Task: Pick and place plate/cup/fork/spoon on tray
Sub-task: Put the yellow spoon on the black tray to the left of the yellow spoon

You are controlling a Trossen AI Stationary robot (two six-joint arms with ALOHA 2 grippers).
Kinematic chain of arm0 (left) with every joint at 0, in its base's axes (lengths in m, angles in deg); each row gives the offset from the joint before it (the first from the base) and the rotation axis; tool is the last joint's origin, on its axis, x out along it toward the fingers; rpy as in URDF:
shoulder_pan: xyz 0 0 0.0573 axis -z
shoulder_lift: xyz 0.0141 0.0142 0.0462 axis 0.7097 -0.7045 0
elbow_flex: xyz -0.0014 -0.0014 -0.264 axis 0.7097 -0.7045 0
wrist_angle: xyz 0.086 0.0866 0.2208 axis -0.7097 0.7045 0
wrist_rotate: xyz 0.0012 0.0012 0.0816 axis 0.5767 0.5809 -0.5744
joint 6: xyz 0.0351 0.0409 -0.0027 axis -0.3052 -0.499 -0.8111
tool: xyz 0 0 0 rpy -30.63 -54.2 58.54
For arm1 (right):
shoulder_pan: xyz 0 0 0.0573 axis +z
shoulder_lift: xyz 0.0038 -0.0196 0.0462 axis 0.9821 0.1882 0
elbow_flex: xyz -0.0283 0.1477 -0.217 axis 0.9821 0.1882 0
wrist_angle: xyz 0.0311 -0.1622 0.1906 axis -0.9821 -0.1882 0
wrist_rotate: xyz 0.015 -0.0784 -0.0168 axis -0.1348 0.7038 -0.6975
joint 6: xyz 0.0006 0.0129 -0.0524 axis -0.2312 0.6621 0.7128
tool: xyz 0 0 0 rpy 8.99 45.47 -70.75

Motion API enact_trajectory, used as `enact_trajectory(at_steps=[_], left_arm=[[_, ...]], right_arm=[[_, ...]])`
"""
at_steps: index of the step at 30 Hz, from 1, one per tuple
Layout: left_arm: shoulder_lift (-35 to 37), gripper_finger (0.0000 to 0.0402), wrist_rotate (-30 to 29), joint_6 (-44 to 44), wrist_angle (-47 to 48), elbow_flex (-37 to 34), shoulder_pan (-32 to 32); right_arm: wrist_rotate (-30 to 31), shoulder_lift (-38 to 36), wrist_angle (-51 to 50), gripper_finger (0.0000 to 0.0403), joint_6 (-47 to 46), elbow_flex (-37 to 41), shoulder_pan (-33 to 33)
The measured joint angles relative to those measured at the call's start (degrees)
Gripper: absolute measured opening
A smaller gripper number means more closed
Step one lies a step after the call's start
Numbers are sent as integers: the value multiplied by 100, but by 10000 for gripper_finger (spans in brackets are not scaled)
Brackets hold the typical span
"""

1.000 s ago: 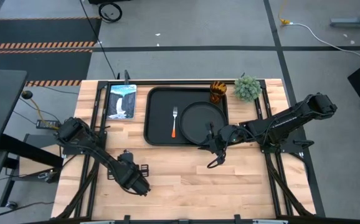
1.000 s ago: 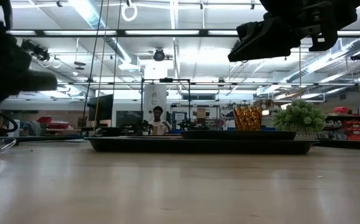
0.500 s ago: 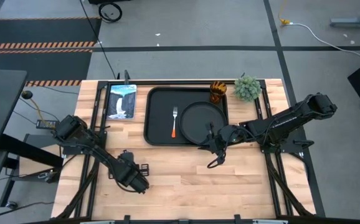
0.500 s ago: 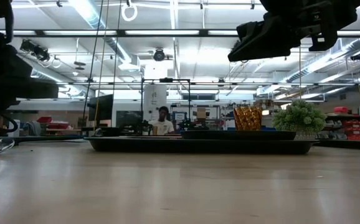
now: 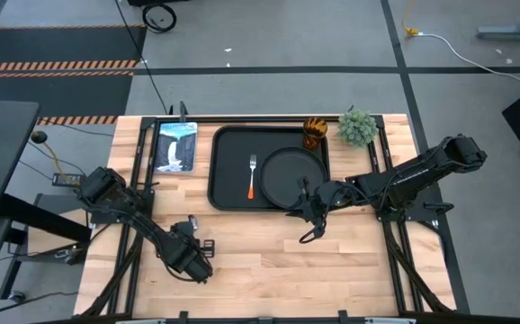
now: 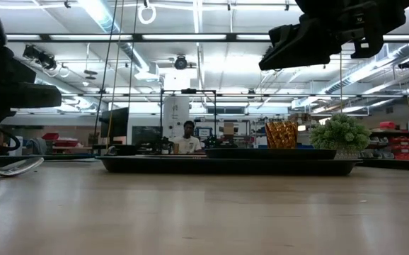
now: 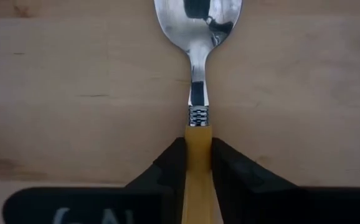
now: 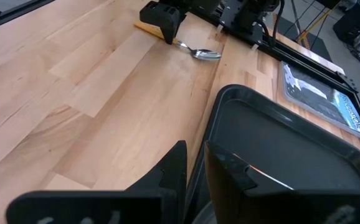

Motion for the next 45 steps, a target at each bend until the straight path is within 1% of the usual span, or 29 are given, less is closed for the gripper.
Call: enact_trajectory(at_steps=[4, 7, 17, 20, 24, 30, 34, 40, 45], left_arm=[[19, 68, -167, 0, 305, 194, -10], [17, 64, -457, -5, 559, 377, -47], [31, 67, -1117, -4, 671, 518, -69], [33, 66, -1362, -78, 673, 518, -185], [42, 69, -1723, -349, 677, 523, -492], [48, 70, -1930, -1249, 485, 527, -1119], [56, 70, -2143, -2034, 107, 527, -1549], [167, 71, -2252, -3205, -481, 529, -2125], [265, 71, -2307, -3978, -940, 531, -2579]], right_arm=[[1, 0, 2, 64, 0, 0, -2], [0, 0, 6, 64, 0, 0, 0], [0, 0, 12, 64, -2, 2, -1], [0, 0, 53, 64, -2, 2, -1], [0, 0, 113, 64, -3, 2, -2], [0, 0, 118, 64, -2, 2, -2], [0, 0, 118, 64, -2, 2, -1], [0, 0, 118, 64, -2, 2, 0], [0, 0, 118, 64, -4, 2, -2]])
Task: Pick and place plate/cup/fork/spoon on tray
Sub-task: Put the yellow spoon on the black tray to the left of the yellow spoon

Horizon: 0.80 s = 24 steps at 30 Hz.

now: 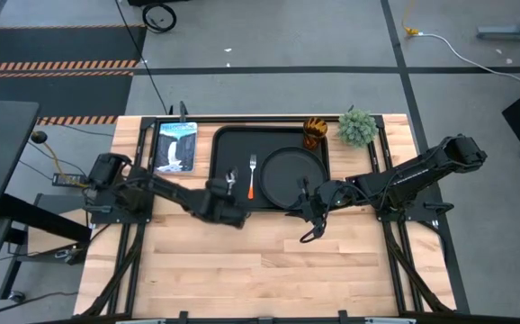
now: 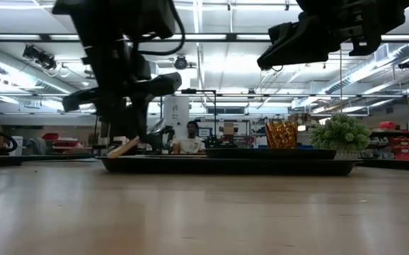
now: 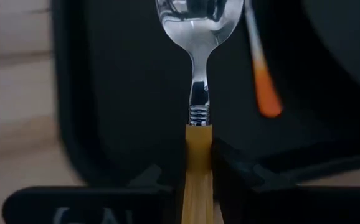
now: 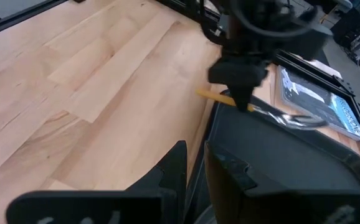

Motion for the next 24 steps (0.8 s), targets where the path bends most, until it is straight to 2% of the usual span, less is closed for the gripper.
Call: enact_trajectory(at_steps=[12, 24], left_arm=[[66, 74, 70, -1648, -1326, 2, -925], [55, 75, 272, -2045, -1386, -7, -1530]], right_arm=[[-2, 0, -24, 64, -1, 0, 1], [-1, 0, -26, 64, 0, 0, 0]])
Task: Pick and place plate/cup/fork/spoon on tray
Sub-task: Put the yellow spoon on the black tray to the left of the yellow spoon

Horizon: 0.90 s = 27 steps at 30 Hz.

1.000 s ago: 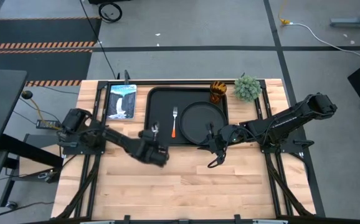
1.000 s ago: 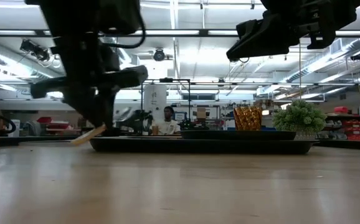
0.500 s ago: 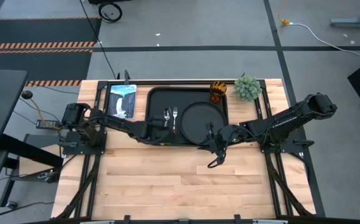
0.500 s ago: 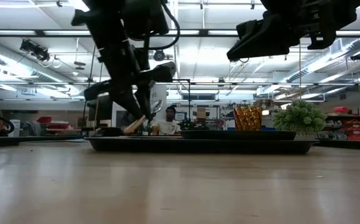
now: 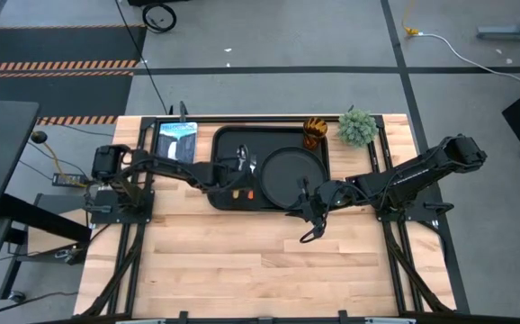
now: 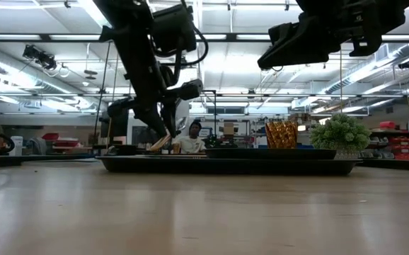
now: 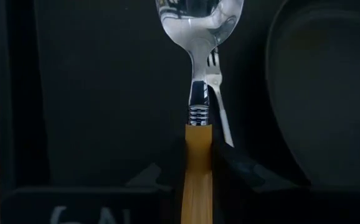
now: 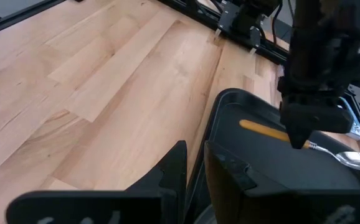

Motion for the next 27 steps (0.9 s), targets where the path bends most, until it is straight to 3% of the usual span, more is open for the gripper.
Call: enact_trajectory(at_steps=[15, 27], left_arm=[[-654, 75, 798, -90, -97, -4, -437], [-708, 107, 853, 19, -173, -4, -497]], right_arm=[[-1, 0, -6, 64, 2, 0, 1], [-1, 0, -2, 64, 4, 0, 2]])
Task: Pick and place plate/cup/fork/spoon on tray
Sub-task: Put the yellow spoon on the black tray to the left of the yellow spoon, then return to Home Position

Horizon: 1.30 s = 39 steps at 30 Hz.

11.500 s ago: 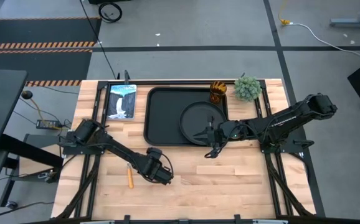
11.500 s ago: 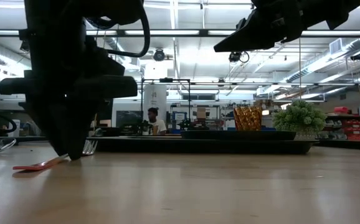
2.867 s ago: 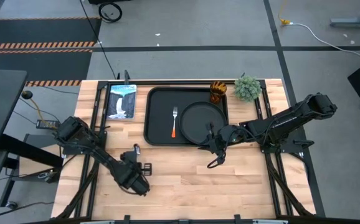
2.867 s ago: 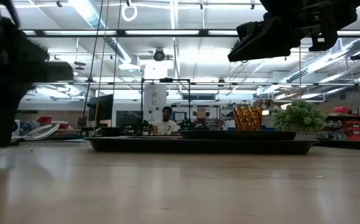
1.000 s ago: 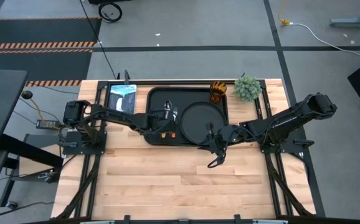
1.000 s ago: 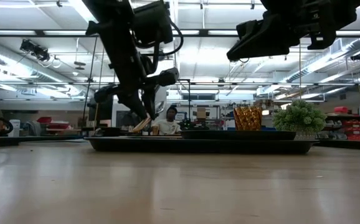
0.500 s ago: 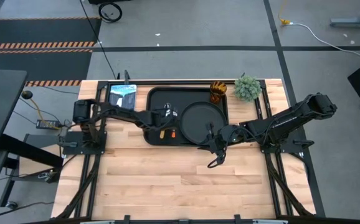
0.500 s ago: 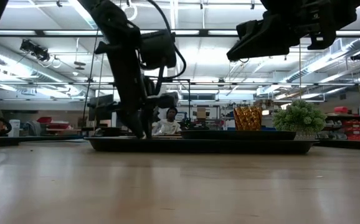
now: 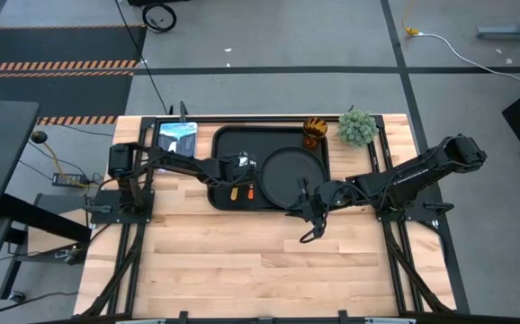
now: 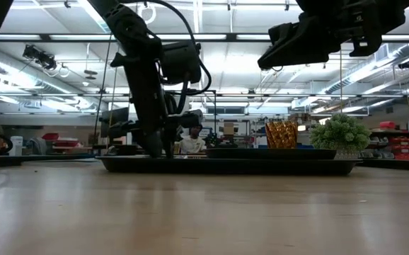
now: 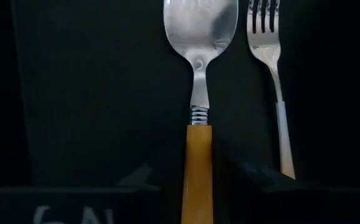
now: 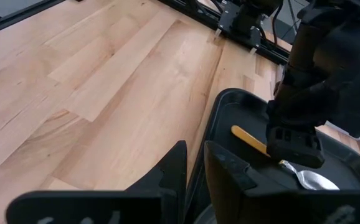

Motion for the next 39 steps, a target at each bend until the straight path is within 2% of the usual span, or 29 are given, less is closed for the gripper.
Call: enact_trajectory(at_steps=[7, 12, 18, 23, 28, 33, 39], left_arm=[[0, 123, 14, -134, 5, 14, 2], [0, 122, 314, -566, 194, 310, 2], [67, 122, 383, -1107, 1162, 1048, 21], [87, 121, 159, -1492, 2075, 1688, 79], [92, 121, -97, -1885, 2451, 2113, 218], [94, 121, -118, -2307, 2408, 2418, 352], [171, 121, -135, -2779, 2468, 2650, 449]], right_arm=[[0, 0, -1, 64, 2, 0, -2], [0, 0, -2, 64, 28, 0, -2], [-236, 0, 24, 64, 54, 21, -145], [-439, -43, 282, 64, -57, 264, -358], [-593, -323, 696, 64, -238, 671, -532], [-894, -769, 1177, 64, -365, 1148, -678], [-921, -1406, 1334, 64, -422, 1541, -824]])
